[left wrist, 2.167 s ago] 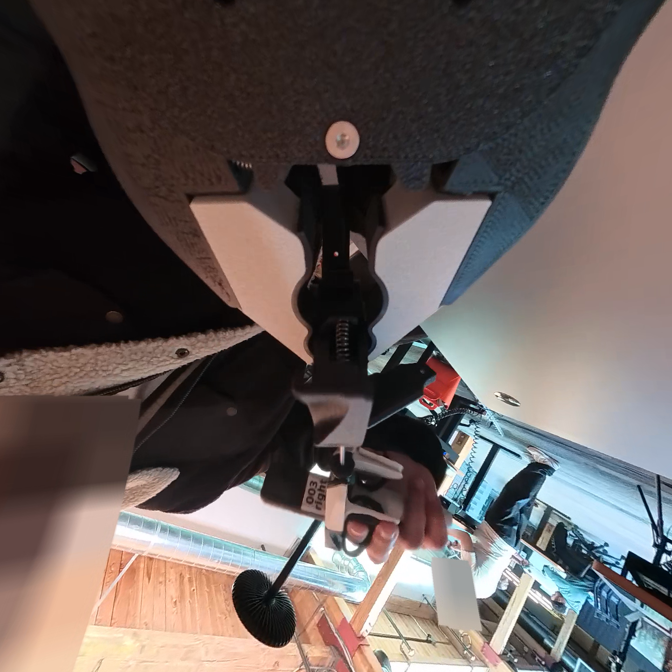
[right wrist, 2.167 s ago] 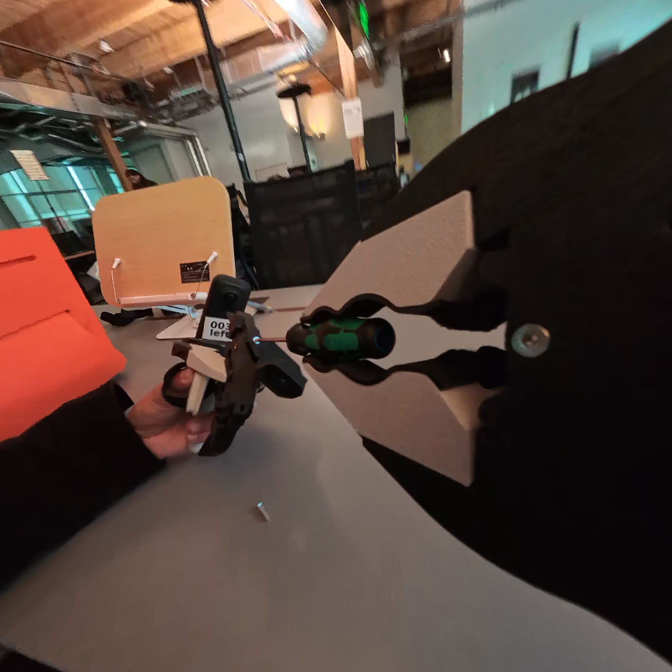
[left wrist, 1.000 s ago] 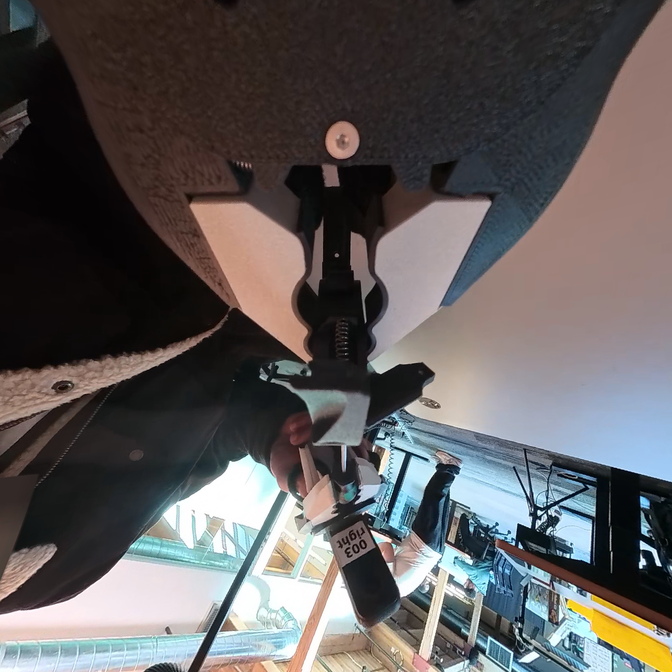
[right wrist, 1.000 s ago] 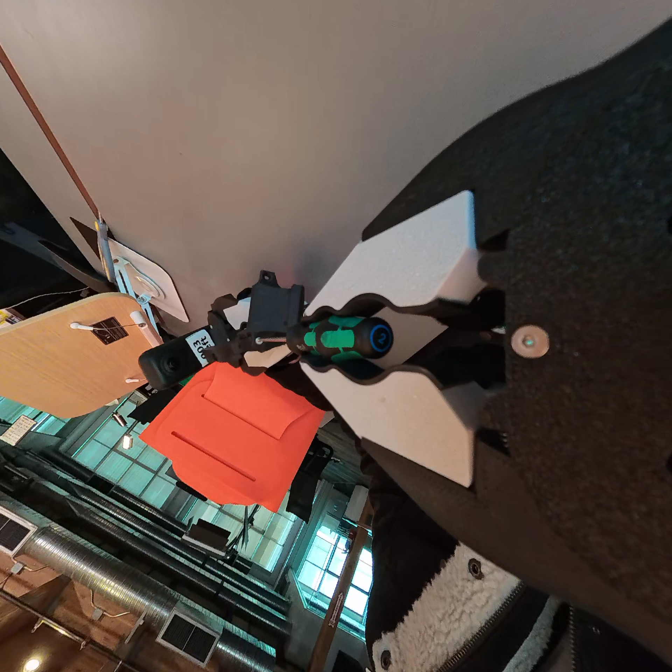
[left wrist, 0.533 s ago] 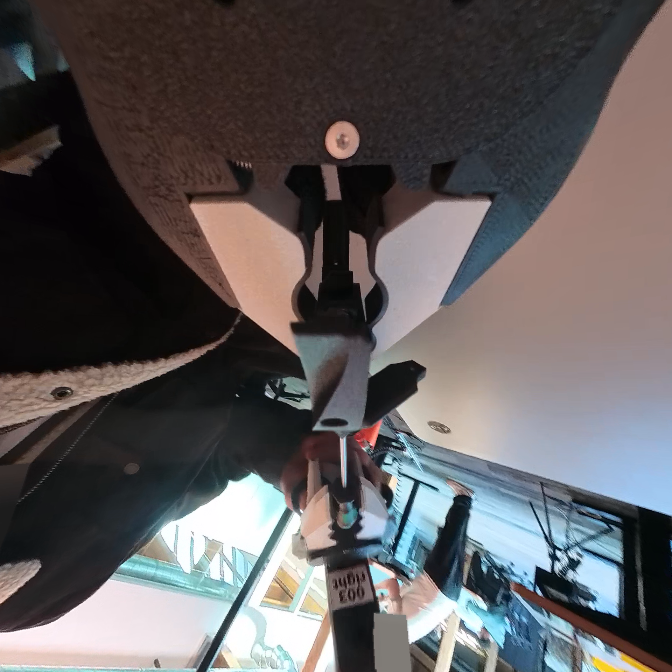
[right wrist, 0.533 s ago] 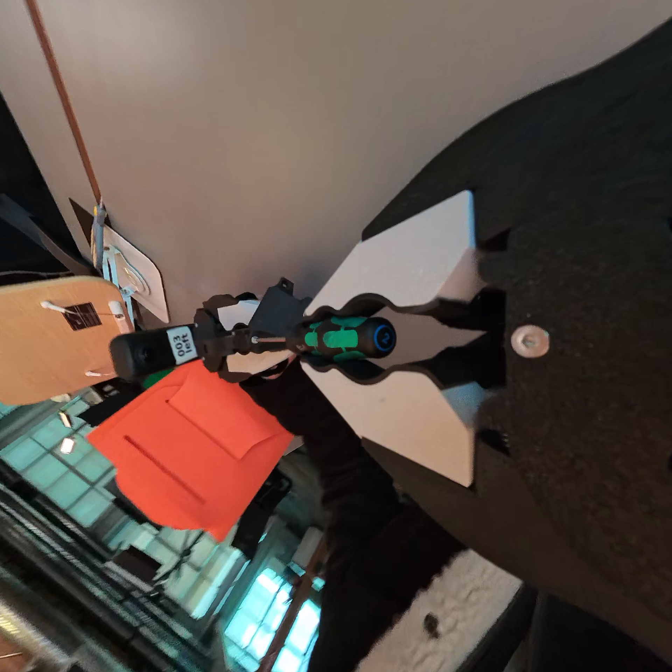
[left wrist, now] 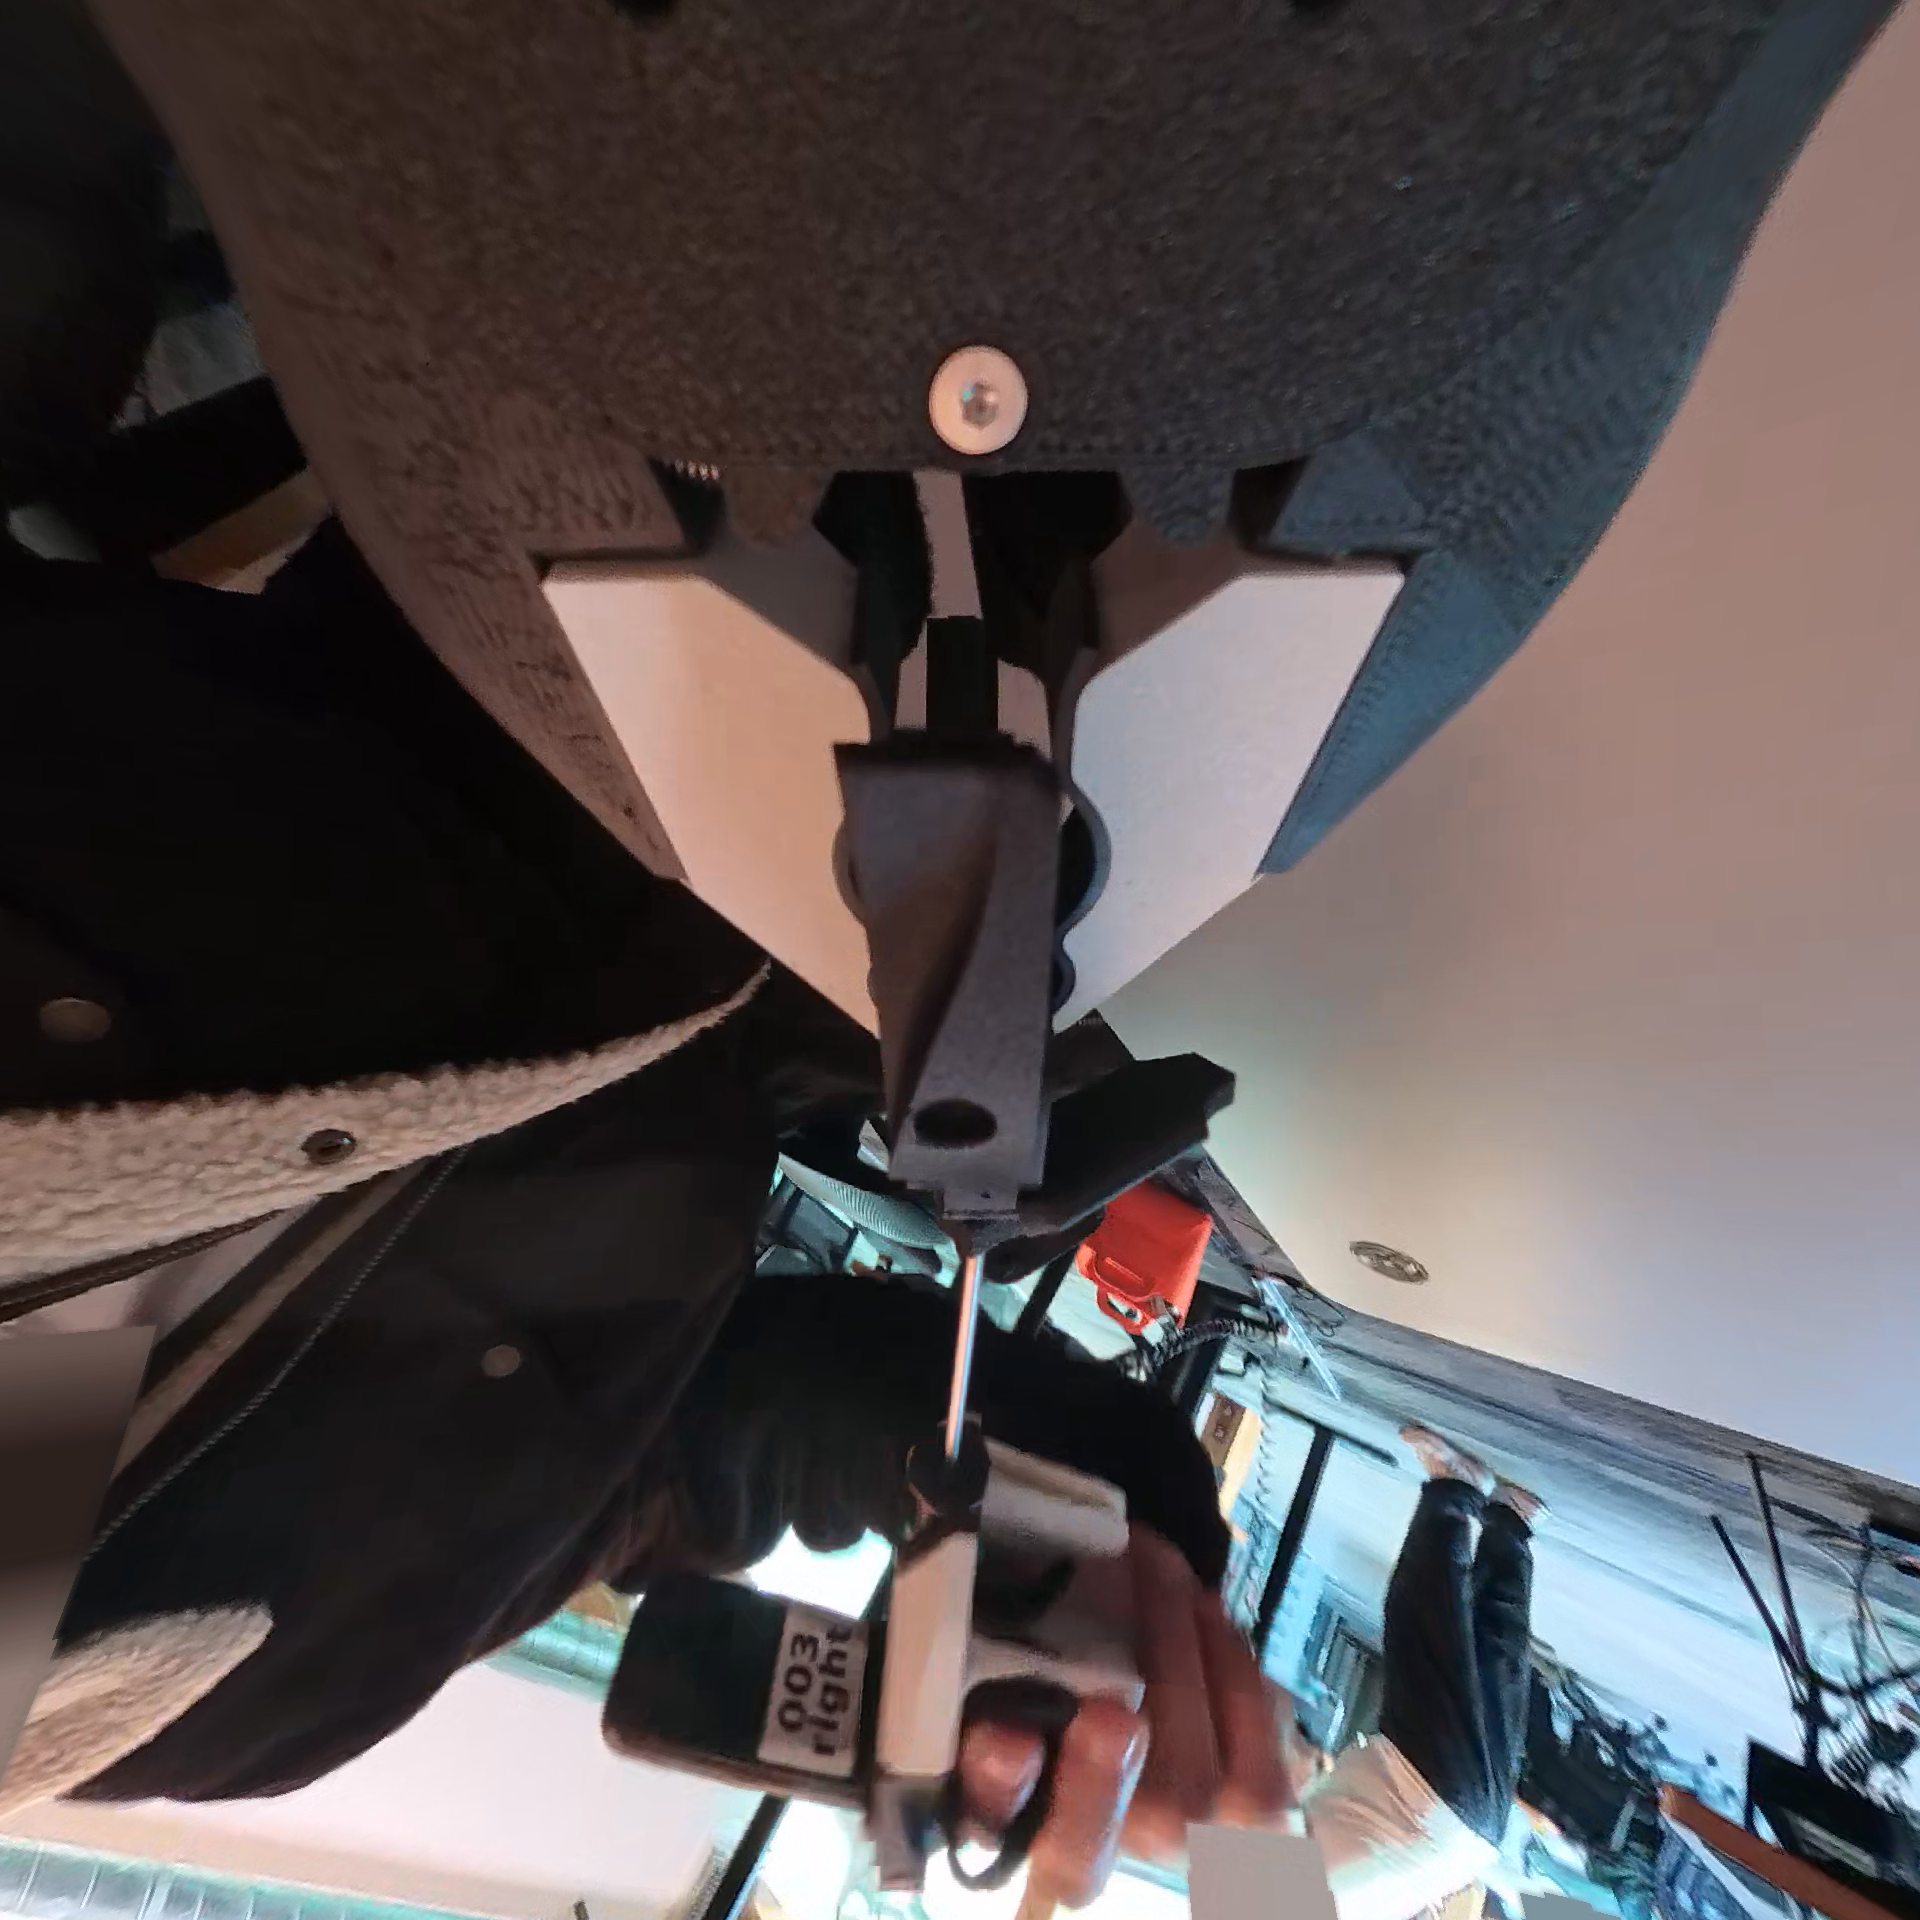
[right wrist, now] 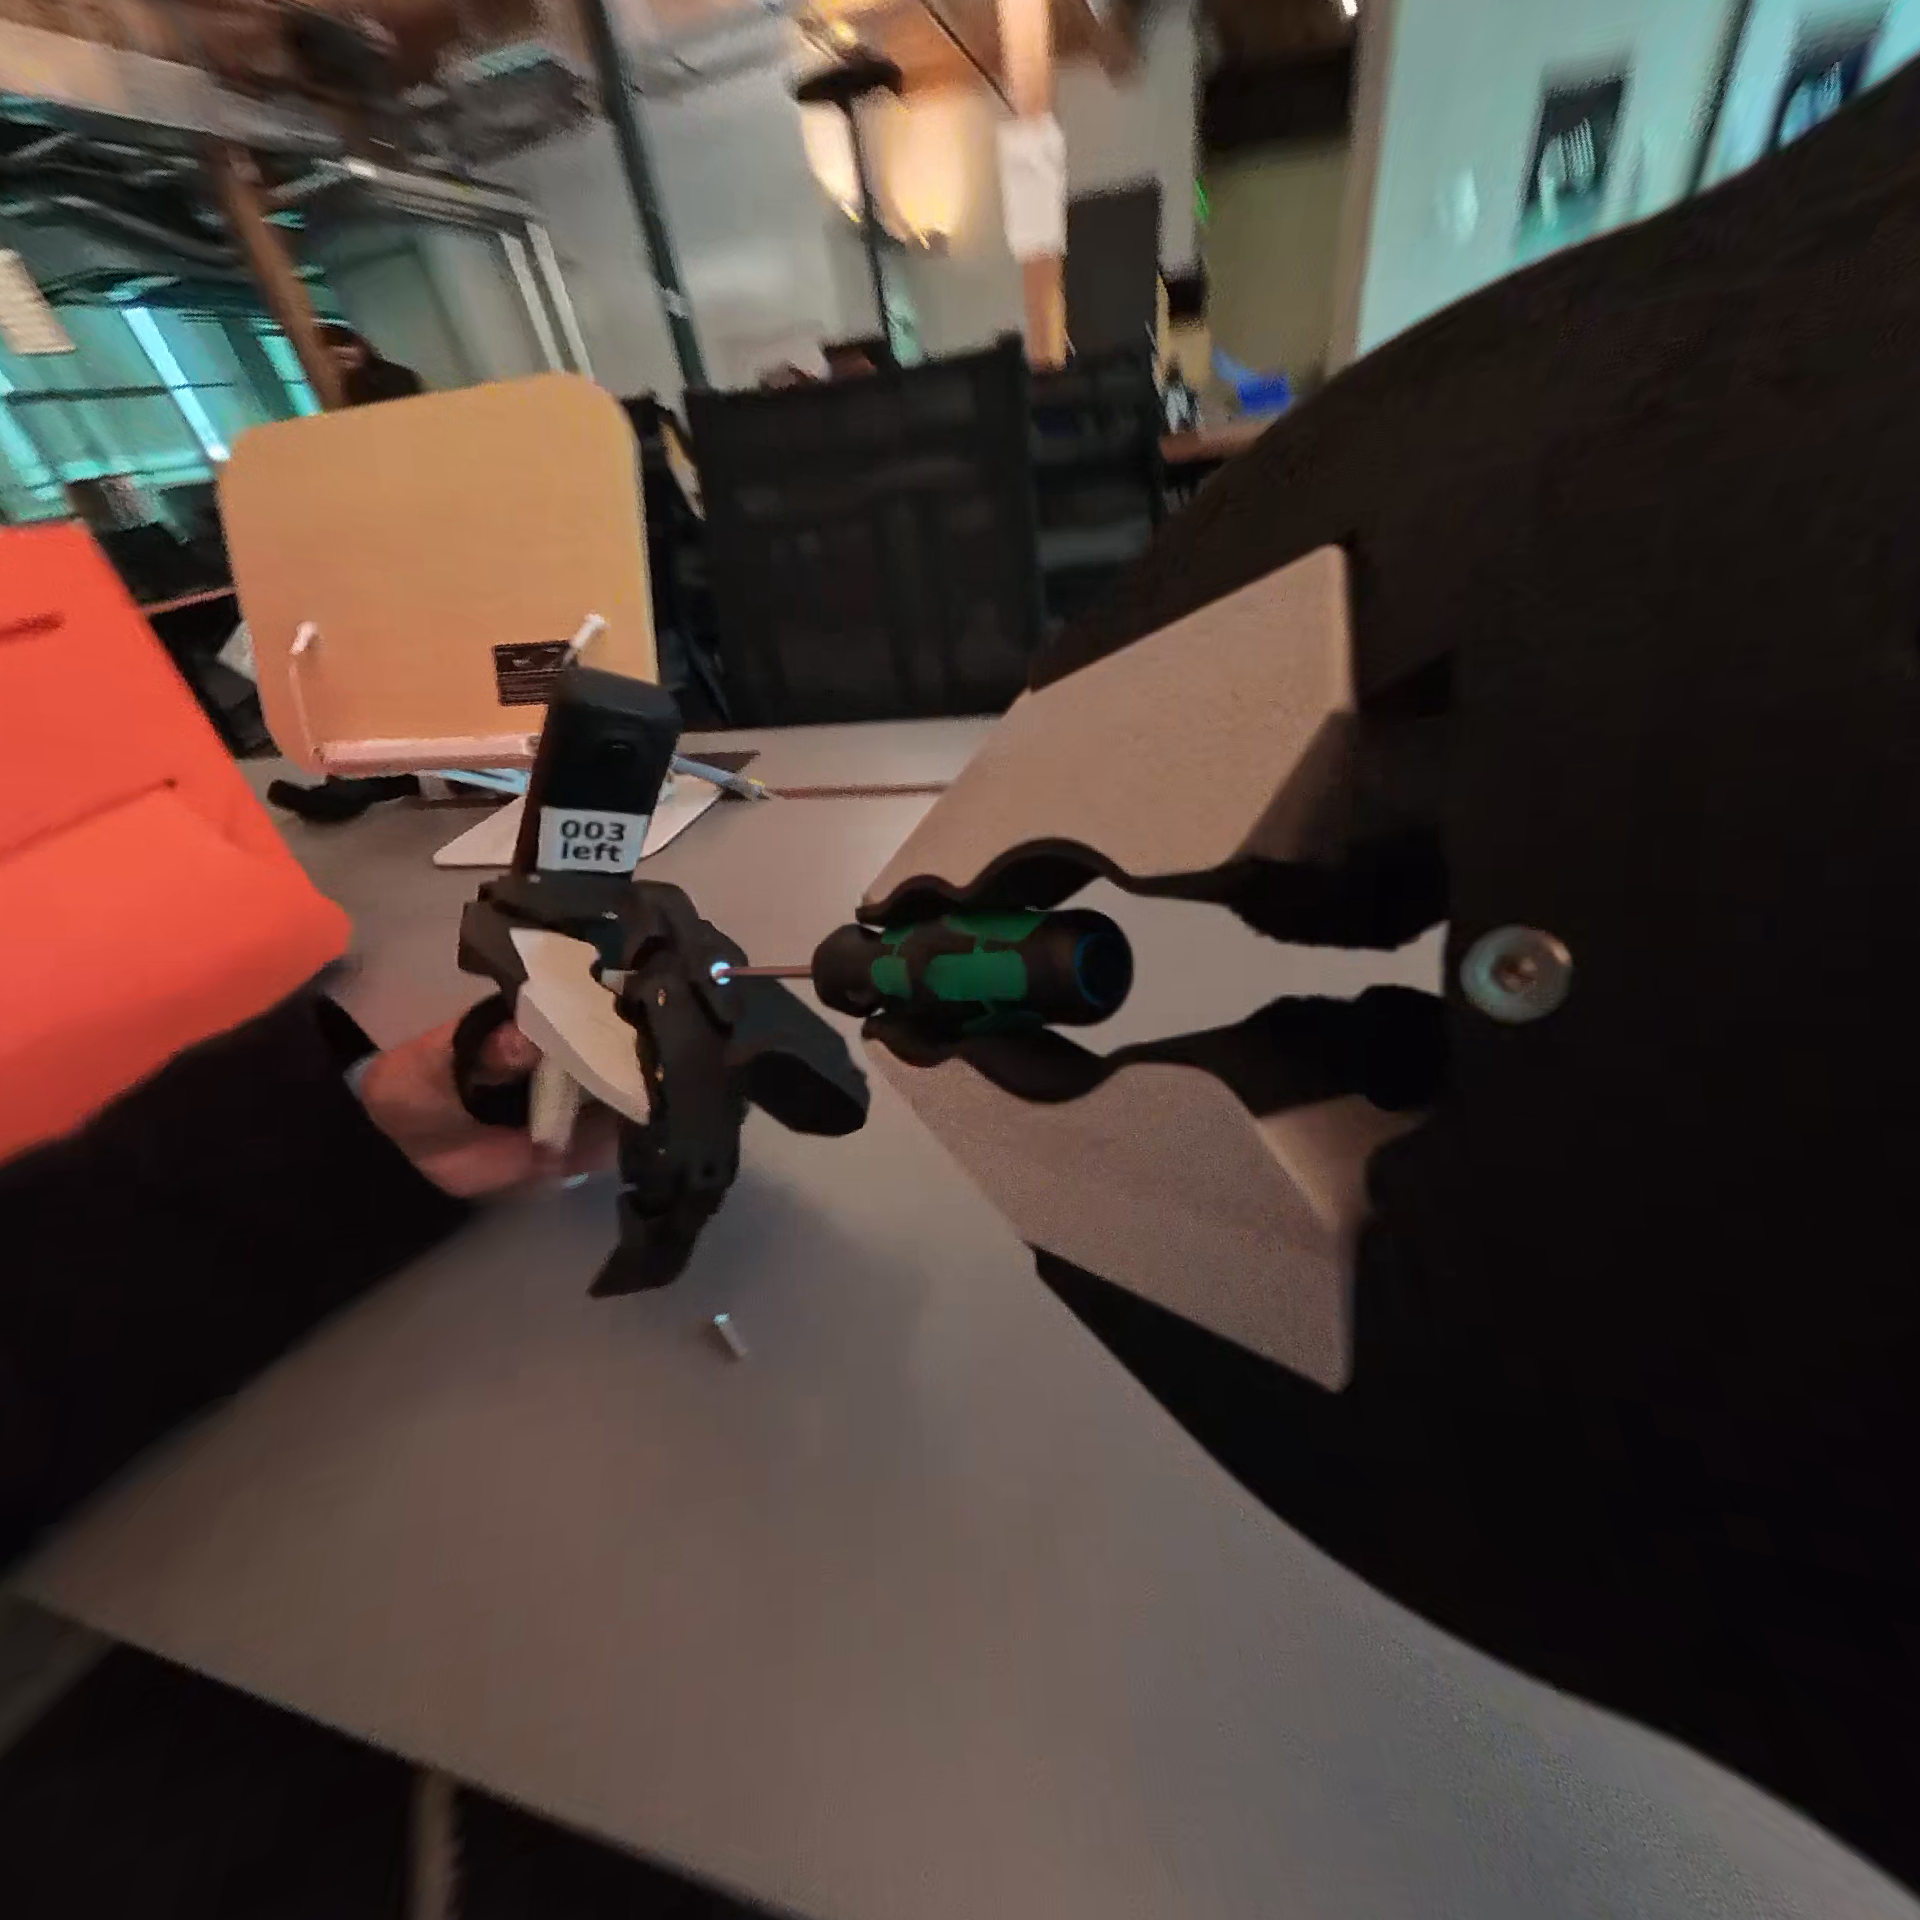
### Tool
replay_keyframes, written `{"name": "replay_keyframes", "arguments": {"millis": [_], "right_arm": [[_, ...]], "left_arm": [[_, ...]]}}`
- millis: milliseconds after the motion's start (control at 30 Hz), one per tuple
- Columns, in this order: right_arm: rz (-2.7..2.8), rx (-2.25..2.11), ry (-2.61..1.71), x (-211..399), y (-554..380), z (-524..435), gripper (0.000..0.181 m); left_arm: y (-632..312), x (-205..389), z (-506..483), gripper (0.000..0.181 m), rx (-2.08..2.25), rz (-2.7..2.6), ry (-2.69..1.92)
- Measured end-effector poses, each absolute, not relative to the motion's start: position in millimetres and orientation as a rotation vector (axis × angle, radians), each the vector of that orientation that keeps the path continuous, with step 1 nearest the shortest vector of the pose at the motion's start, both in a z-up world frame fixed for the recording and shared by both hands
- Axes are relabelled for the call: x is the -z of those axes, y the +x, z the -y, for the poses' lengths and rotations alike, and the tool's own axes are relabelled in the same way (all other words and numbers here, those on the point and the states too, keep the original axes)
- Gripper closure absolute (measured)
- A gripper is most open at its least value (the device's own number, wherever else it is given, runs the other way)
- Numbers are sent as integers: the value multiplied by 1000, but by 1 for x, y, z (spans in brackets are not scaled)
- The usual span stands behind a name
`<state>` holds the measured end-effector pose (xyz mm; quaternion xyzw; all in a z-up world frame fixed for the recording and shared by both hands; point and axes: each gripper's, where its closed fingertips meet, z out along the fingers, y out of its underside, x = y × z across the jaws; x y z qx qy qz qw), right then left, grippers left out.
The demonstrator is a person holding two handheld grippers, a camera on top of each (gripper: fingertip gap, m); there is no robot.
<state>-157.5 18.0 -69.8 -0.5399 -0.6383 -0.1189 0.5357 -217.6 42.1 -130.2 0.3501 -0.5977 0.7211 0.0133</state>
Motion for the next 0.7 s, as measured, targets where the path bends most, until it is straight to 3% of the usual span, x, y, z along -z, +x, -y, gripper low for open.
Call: {"name": "replay_keyframes", "arguments": {"millis": [200, 333, 533, 700], "right_arm": [[1505, 224, -1355, 64, -162, -6, 165], [1104, -85, -1556, 46, -154, -4, 166], [270, -858, -1915, 69, -141, -8, 165], [-9, -1069, -1982, 93, -139, -9, 165]], "left_arm": [[-221, 127, -34, 159, -2251, 1851, 1020], [-219, 128, -39, 159, -2271, 1859, 1054], [-205, 137, -50, 159, -2266, 1961, 1215], [-205, 135, -51, 160, -2286, 1976, 1222]]}}
